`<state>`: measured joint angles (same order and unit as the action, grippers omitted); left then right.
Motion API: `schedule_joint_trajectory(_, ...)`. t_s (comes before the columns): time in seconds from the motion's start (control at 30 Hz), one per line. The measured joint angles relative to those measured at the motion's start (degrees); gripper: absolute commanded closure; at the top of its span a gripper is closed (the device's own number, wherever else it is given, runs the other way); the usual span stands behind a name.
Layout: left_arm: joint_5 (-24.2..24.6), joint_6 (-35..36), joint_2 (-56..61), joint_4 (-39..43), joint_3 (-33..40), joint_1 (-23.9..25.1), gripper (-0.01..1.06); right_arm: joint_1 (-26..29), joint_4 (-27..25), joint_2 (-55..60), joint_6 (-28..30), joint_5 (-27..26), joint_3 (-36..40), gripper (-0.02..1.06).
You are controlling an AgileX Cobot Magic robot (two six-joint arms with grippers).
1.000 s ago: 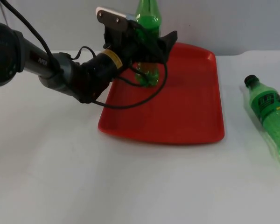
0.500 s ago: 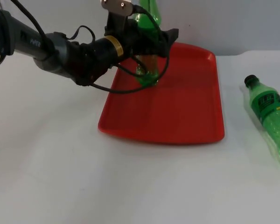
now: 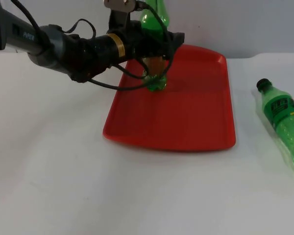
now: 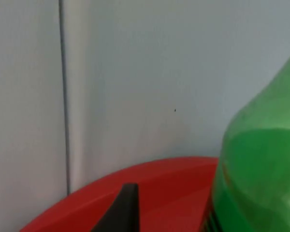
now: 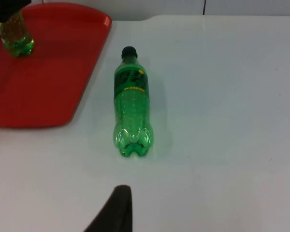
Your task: Place the bottle upright on the tray.
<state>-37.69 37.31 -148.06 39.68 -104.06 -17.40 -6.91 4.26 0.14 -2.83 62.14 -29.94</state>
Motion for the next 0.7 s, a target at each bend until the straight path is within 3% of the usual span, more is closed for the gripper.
schedule_joint_trajectory(0.53, 1.26, 15.86, 1.64, 19.24, 0.0, 3.37, 0.0, 0.0, 0.0, 0.0, 0.1, 0.0, 0.0, -0.01)
schedule_joint_trajectory(0.7, -2.87, 22.52, 1.64, 27.61, 0.0, 5.59, 0.0, 0.0, 0.0, 0.0, 0.1, 0.0, 0.0, -0.01)
